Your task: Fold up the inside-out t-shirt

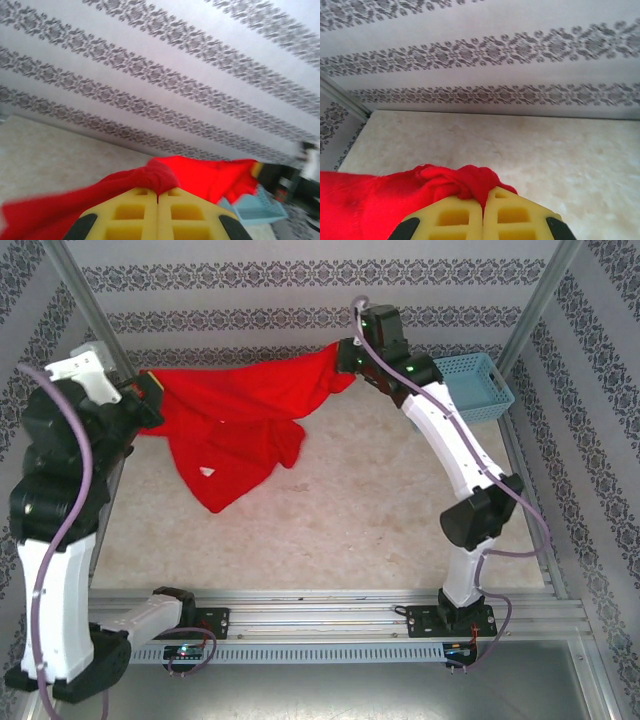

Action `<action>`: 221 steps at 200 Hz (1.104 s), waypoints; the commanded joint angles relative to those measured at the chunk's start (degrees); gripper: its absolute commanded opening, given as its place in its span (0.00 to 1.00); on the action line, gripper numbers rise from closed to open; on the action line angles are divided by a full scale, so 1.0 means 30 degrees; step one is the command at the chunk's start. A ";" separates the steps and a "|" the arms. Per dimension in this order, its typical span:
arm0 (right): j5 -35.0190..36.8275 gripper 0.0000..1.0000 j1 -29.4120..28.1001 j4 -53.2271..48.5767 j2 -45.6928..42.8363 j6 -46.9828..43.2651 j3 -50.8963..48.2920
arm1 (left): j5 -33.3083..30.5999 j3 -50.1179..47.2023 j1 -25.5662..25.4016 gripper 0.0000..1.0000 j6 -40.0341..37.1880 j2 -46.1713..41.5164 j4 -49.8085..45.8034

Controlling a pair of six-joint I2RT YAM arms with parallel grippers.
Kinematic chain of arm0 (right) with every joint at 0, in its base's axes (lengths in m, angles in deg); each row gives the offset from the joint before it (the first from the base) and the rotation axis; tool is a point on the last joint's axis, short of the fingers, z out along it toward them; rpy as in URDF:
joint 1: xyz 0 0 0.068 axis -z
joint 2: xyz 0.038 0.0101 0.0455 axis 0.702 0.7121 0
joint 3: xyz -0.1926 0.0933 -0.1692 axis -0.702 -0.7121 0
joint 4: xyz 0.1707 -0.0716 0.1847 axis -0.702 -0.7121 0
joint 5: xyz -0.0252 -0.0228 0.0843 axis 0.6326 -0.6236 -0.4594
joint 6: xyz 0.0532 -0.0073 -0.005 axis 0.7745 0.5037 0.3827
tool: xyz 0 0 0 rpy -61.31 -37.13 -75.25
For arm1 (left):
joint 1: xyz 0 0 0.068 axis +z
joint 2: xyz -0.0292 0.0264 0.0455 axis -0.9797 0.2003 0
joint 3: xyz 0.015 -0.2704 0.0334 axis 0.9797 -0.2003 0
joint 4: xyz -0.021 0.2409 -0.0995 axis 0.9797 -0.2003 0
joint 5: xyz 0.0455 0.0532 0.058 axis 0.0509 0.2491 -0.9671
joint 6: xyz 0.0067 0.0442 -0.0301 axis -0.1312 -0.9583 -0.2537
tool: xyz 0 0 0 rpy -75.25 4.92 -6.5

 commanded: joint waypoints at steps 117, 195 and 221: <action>-0.1006 0.61 0.2136 0.2643 -0.3364 0.0733 -1.1839 | 0.5106 -1.4962 -0.9975 0.18 0.3868 0.5022 0.9256; 0.0173 0.64 -0.3336 0.6838 -0.8439 0.4371 -2.2789 | 0.0878 -1.3674 -0.3792 0.78 0.1742 0.6199 0.5077; 0.0634 0.78 -0.5982 0.7150 -0.8313 0.5163 -2.3417 | -0.0379 -1.3073 -0.1080 0.81 0.2404 0.9210 0.5044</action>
